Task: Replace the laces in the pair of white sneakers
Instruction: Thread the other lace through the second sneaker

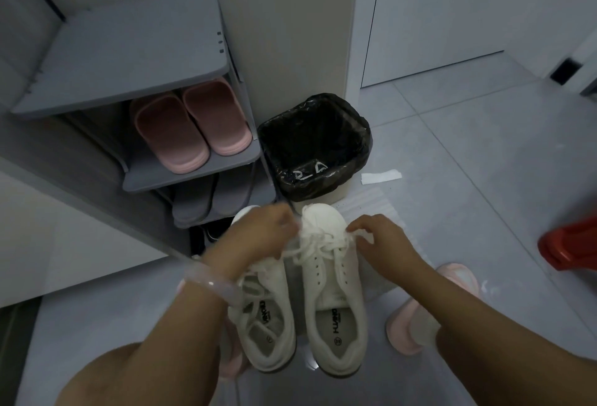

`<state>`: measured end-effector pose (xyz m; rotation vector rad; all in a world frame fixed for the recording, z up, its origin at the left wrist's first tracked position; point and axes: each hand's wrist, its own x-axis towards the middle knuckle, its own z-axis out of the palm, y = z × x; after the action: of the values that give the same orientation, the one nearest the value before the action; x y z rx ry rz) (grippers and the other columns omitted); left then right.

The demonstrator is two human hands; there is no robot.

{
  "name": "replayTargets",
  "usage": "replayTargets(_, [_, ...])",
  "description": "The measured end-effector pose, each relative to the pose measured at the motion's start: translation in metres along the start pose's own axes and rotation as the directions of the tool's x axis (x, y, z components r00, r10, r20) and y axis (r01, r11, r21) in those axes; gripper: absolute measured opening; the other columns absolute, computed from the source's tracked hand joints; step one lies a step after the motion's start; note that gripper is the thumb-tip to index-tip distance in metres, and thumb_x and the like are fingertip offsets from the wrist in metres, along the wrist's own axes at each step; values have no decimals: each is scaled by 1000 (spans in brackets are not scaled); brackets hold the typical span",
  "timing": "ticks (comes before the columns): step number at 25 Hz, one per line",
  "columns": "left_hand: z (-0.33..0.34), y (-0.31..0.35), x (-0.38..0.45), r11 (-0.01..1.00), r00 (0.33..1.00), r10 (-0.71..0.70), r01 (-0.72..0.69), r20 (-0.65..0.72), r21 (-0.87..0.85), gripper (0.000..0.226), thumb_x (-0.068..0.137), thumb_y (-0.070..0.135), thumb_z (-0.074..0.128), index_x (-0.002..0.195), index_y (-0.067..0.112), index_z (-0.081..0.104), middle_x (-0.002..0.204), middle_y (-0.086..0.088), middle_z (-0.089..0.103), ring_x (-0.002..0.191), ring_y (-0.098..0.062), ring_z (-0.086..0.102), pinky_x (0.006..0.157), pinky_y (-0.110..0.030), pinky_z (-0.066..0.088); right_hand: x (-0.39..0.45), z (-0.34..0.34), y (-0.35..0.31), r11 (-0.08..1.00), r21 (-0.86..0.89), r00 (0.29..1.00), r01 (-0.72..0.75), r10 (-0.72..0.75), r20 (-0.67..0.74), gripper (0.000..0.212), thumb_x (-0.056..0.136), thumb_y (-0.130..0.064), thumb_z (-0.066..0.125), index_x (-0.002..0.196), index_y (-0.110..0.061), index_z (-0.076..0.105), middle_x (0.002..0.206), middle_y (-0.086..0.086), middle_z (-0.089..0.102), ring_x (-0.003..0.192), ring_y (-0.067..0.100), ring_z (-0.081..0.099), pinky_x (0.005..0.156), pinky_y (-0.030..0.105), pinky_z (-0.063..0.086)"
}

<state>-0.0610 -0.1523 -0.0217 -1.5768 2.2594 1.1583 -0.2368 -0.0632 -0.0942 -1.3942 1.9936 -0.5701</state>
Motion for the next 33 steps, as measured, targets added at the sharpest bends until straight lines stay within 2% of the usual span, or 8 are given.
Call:
replayTargets(4, [56, 5, 9, 926, 971, 212, -164, -109, 340, 26, 91, 32, 46, 114, 27, 56, 112, -3, 61, 105, -22, 55, 77, -29, 39, 1, -5, -7, 995, -67, 993, 68, -61, 98, 25, 87, -19, 58, 112, -18, 64, 114, 9, 57, 107, 21, 53, 86, 21, 38])
replayTargets(8, [77, 9, 22, 895, 979, 195, -153, -60, 419, 27, 91, 29, 43, 112, 20, 57, 110, -6, 62, 104, -24, 57, 72, -29, 35, -3, -3, -14, 981, -172, 924, 92, -19, 382, 49, 81, -32, 62, 127, -21, 51, 126, 7, 43, 118, 24, 43, 100, 37, 39])
replayTargets(14, [79, 8, 28, 912, 991, 129, -128, 23, 389, 22, 92, 20, 46, 102, 9, 61, 101, -11, 64, 95, -26, 60, 69, -29, 38, -8, 3, -23, 947, -309, 939, 90, 22, 343, 59, 81, -40, 59, 134, -23, 41, 132, 1, 35, 124, 22, 34, 101, 38, 35])
replayTargets(18, [50, 17, 14, 967, 976, 56, -1, 209, -254, 19, 89, 19, 56, 73, 11, 63, 64, 0, 51, 61, -12, 50, 48, -16, 35, -6, -1, -27, 929, -362, 938, 79, 54, 343, 60, 79, -43, 59, 134, -24, 40, 131, 0, 34, 124, 23, 33, 98, 40, 32])
replayTargets(22, [-34, 1, -26, 503, 905, 390, -57, 168, -863, 13, 65, 31, 78, 64, 20, 70, 42, 7, 46, 37, -1, 38, 42, -16, 23, -4, -2, -22, 945, -317, 919, 81, 52, 390, 59, 82, -40, 58, 136, -26, 39, 135, -2, 32, 124, 20, 35, 100, 37, 33])
replayTargets(25, [-58, -32, -23, 975, 919, 205, -160, 338, -156, 19, 74, 43, 70, 76, 24, 72, 63, -7, 55, 53, -12, 43, 52, -26, 31, -3, -6, -12, 999, -51, 954, -14, 28, 299, 36, 91, -26, 52, 126, -21, 52, 130, 2, 46, 114, 16, 47, 90, 24, 39])
replayTargets(27, [-50, -44, -10, 893, 952, -116, -25, 284, 449, 29, 82, 37, 65, 108, 25, 67, 106, -4, 63, 87, -14, 57, 76, -27, 42, -2, -10, -6, 984, 96, 979, -152, 137, 149, 25, 94, -19, 46, 116, -15, 58, 118, 4, 57, 98, 14, 51, 79, 21, 40])
replayTargets(33, [28, -3, 12, 936, 984, 146, -103, -104, 336, 29, 92, 34, 48, 98, 16, 69, 100, -4, 66, 97, -23, 60, 81, -33, 47, 5, 0, -5, 967, -64, 935, -246, 254, 249, 24, 88, -23, 58, 69, -9, 57, 69, 1, 52, 61, 10, 46, 57, 19, 37])
